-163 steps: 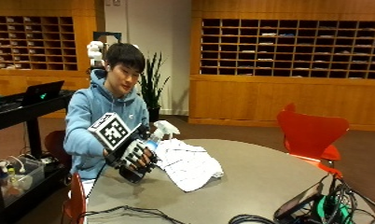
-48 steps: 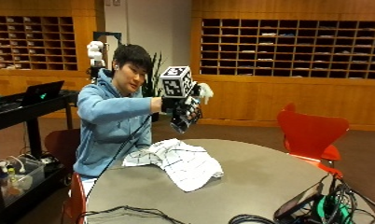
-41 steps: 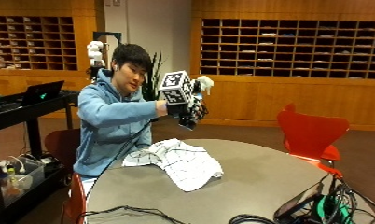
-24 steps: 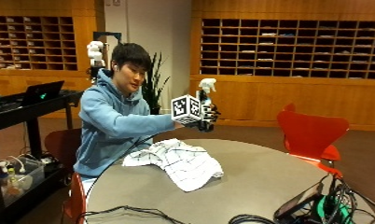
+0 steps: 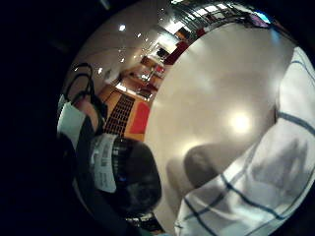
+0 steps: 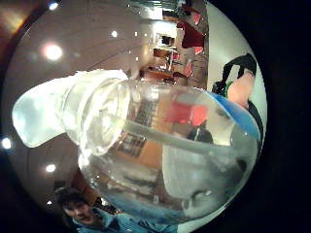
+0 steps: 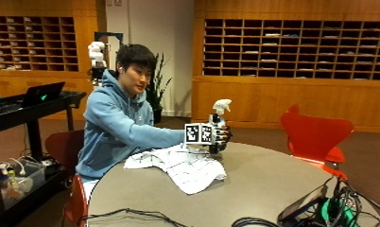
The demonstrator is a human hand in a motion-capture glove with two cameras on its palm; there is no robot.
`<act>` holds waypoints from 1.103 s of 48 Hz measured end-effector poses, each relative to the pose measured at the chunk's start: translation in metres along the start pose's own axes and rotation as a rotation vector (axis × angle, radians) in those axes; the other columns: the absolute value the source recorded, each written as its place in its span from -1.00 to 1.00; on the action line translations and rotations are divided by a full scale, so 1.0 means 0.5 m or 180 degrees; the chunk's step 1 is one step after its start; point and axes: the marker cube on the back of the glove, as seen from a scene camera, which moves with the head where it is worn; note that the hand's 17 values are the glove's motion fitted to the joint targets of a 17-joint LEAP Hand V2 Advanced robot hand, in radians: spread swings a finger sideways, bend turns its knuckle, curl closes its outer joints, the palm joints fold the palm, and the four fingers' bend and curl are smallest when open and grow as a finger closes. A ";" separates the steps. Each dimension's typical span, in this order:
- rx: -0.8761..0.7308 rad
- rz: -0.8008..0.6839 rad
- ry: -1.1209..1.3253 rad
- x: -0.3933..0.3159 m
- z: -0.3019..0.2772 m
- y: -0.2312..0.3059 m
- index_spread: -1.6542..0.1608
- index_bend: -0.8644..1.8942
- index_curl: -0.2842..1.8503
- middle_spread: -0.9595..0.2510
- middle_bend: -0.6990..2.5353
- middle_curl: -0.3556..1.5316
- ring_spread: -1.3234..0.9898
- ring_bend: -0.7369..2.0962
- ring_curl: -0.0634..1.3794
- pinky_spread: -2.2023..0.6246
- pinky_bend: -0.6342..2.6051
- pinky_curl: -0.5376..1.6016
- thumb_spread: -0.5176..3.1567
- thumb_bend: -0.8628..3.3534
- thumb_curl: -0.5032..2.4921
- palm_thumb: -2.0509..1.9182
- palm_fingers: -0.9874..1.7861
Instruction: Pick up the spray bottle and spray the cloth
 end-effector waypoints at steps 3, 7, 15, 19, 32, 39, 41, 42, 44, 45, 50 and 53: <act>-0.0011 0.0019 0.0037 0.012 0.011 0.000 0.54 -0.24 -0.29 0.29 -0.35 -0.14 -0.02 -0.14 -0.33 0.38 -0.33 -0.15 -0.55 -0.61 -0.17 0.49 0.64; -0.0016 0.0035 0.0081 0.024 0.023 0.001 0.54 -0.25 -0.29 0.29 -0.35 -0.14 -0.02 -0.14 -0.32 0.38 -0.33 -0.15 -0.54 -0.61 -0.17 0.49 0.64; -0.0048 0.0087 0.0087 0.036 0.030 -0.001 0.54 -0.25 -0.30 0.30 -0.35 -0.14 -0.02 -0.14 -0.33 0.38 -0.33 -0.15 -0.54 -0.61 -0.18 0.49 0.64; -0.0062 0.0077 0.0114 0.041 0.036 0.000 0.54 -0.25 -0.30 0.30 -0.35 -0.14 -0.02 -0.14 -0.33 0.38 -0.32 -0.15 -0.53 -0.61 -0.18 0.49 0.64; -0.0109 0.0084 0.0125 0.061 0.049 0.003 0.55 -0.26 -0.31 0.31 -0.36 -0.14 -0.02 -0.14 -0.33 0.38 -0.32 -0.15 -0.51 -0.61 -0.19 0.49 0.63; -0.0150 0.0114 0.0056 0.055 0.046 0.006 0.54 -0.27 -0.33 0.31 -0.38 -0.15 -0.02 -0.12 -0.33 0.39 -0.31 -0.14 -0.46 -0.61 -0.21 0.48 0.62; -0.0172 0.0111 0.0027 0.049 0.041 0.008 0.53 -0.28 -0.35 0.31 -0.38 -0.15 -0.02 -0.11 -0.33 0.39 -0.31 -0.14 -0.43 -0.61 -0.21 0.48 0.60; -0.0181 0.0108 0.0017 0.046 0.039 0.010 0.53 -0.29 -0.35 0.31 -0.38 -0.15 -0.02 -0.12 -0.33 0.39 -0.30 -0.14 -0.41 -0.61 -0.22 0.48 0.58; -0.0199 0.0098 -0.0005 0.041 0.036 0.014 0.52 -0.30 -0.37 0.31 -0.39 -0.16 -0.02 -0.12 -0.33 0.40 -0.31 -0.14 -0.38 -0.61 -0.23 0.47 0.55; -0.0209 0.0094 -0.0019 0.039 0.034 0.016 0.52 -0.29 -0.37 0.31 -0.39 -0.16 -0.02 -0.13 -0.34 0.40 -0.31 -0.15 -0.37 -0.61 -0.23 0.47 0.53; -0.0251 0.0092 -0.0091 0.029 0.020 0.027 0.50 -0.29 -0.39 0.30 -0.42 -0.17 -0.02 -0.17 -0.36 0.46 -0.34 -0.15 -0.33 -0.61 -0.26 0.46 0.39; -0.0269 0.0112 -0.0136 0.023 0.017 0.039 0.49 -0.30 -0.40 0.30 -0.43 -0.18 -0.02 -0.18 -0.36 0.49 -0.36 -0.15 -0.31 -0.61 -0.27 0.45 0.35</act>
